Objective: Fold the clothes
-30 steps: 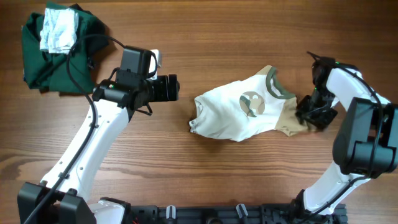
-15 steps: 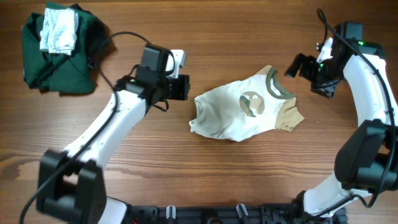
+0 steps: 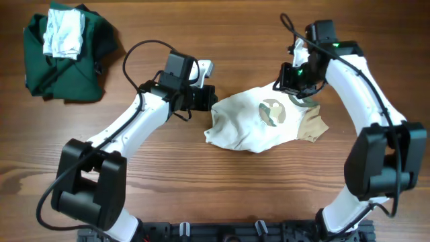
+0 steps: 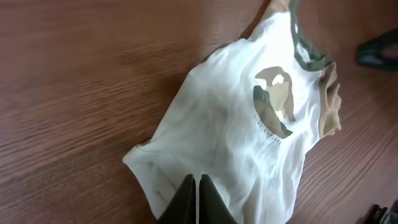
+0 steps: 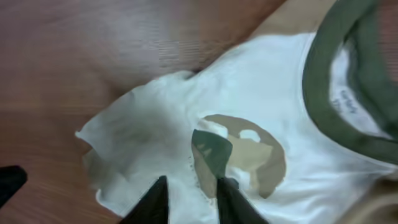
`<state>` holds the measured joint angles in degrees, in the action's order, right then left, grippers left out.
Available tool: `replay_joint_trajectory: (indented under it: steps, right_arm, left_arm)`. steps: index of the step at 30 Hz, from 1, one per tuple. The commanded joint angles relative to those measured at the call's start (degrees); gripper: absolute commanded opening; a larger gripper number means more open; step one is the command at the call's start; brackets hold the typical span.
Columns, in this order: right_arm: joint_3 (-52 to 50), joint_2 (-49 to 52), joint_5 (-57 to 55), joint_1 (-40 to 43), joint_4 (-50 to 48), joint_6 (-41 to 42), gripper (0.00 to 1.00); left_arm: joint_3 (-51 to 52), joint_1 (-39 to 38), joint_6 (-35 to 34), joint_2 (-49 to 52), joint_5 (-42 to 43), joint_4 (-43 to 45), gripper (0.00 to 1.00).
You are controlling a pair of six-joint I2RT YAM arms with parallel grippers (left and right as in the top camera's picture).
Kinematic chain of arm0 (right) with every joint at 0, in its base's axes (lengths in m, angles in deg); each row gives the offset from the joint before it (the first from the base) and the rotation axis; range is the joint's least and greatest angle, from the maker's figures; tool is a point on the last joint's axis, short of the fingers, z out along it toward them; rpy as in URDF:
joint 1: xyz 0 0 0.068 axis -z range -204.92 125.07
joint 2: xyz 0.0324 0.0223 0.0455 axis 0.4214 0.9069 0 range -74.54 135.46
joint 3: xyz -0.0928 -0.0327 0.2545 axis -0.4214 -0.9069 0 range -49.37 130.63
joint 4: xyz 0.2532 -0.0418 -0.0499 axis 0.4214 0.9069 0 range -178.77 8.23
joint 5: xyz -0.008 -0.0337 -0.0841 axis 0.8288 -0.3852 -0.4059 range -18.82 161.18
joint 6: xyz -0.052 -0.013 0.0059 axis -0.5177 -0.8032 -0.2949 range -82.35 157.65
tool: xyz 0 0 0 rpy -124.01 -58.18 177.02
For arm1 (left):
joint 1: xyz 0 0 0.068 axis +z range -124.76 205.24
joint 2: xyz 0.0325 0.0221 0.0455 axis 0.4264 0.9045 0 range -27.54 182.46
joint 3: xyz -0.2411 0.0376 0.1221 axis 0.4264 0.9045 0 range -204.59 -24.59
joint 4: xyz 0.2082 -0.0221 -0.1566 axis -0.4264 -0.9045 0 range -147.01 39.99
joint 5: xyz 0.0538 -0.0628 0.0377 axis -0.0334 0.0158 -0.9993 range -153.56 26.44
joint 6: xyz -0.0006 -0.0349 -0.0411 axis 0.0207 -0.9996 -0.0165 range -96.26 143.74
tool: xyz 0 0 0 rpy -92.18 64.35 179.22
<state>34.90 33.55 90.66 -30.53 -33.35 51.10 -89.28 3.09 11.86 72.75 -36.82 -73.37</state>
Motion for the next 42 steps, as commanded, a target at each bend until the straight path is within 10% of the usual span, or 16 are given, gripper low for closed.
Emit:
replay_joint_trajectory:
  steps: [1,42]
  right_arm:
    - [0.46,3.52,-1.92,-0.85,-0.52,1.62,0.22]
    - [-1.53,9.68,-7.98,-3.54,-8.94,4.68,0.26]
  left_arm:
    - [-0.22,-0.26,-0.09,4.66,1.57,-0.28,0.04]
    - [-0.22,-0.02,2.73,15.39,-1.70,5.90,0.04]
